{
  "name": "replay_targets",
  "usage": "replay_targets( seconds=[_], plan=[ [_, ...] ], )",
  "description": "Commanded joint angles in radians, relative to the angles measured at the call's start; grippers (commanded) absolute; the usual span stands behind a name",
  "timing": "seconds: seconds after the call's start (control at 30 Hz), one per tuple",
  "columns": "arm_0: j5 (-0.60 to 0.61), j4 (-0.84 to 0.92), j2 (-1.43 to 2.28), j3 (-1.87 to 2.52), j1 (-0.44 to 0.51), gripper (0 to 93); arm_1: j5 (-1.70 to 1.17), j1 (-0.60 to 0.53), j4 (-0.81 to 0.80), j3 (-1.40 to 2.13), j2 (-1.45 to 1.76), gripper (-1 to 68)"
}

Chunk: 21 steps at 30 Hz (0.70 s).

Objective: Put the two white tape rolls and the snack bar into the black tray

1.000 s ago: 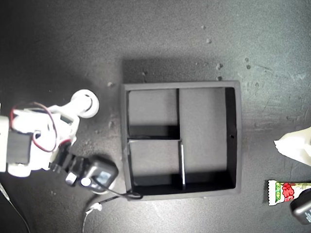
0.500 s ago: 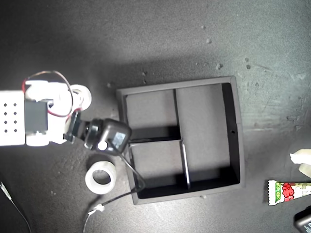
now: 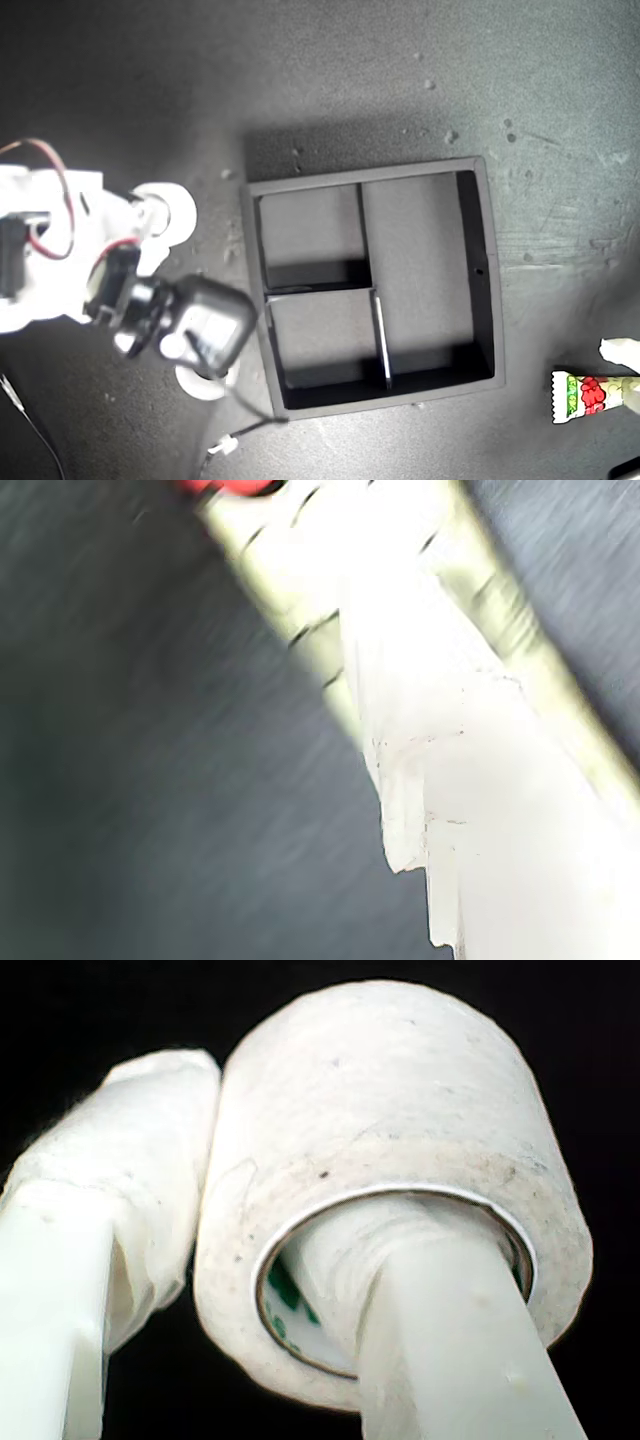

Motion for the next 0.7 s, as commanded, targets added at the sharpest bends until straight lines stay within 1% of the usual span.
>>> replay_targets(
  seconds=[0.0,0.2,0.3,0.4,0.5,0.57,0.6,0.63,0.67],
  plan=[
    [0.020,0.066,0.021,-0.179,0.031,0.0,0.089,-0.057,-0.141,0.034,0.012,25.3],
    [0.032,0.112,-0.112,-0.357,0.078,0.0,0.225,-0.158,-0.272,0.089,0.005,25.6],
    [0.043,0.112,-0.166,-0.410,0.089,0.0,0.261,-0.186,-0.322,0.160,0.003,25.8],
    [0.064,0.112,-0.232,-0.477,0.106,0.0,0.244,-0.172,-0.336,0.247,0.015,27.0],
    [0.074,0.114,-0.295,-0.540,0.126,0.0,0.193,-0.137,-0.457,0.360,0.017,27.2],
    [0.077,0.115,-0.318,-0.563,0.138,0.0,0.173,-0.127,-0.505,0.400,0.006,27.3],
    [0.078,0.117,-0.325,-0.571,0.143,0.0,0.173,-0.127,-0.520,0.422,0.006,25.5],
    [0.078,0.117,-0.328,-0.574,0.147,0.0,0.173,-0.127,-0.529,0.439,0.006,20.9],
    [0.080,0.117,-0.334,-0.578,0.152,0.0,0.173,-0.127,-0.532,0.449,0.006,14.6]
  ],
)
